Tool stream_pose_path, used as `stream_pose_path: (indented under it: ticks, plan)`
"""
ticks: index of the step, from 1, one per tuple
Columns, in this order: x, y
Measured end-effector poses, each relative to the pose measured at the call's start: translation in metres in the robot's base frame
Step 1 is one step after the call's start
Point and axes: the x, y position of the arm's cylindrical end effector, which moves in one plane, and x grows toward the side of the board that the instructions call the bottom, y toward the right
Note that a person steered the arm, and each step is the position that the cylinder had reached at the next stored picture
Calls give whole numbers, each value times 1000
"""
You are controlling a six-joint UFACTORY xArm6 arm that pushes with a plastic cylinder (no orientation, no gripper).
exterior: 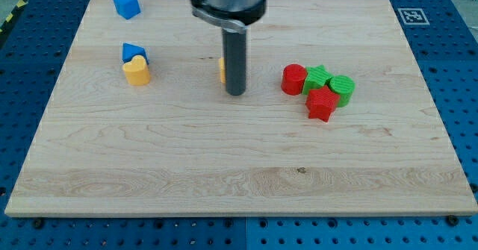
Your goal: Move the yellow hexagon towards the top center side of the board
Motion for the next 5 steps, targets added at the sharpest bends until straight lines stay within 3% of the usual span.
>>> stream_pose_path:
  ticks: [5]
  plan:
    - [3,-14]
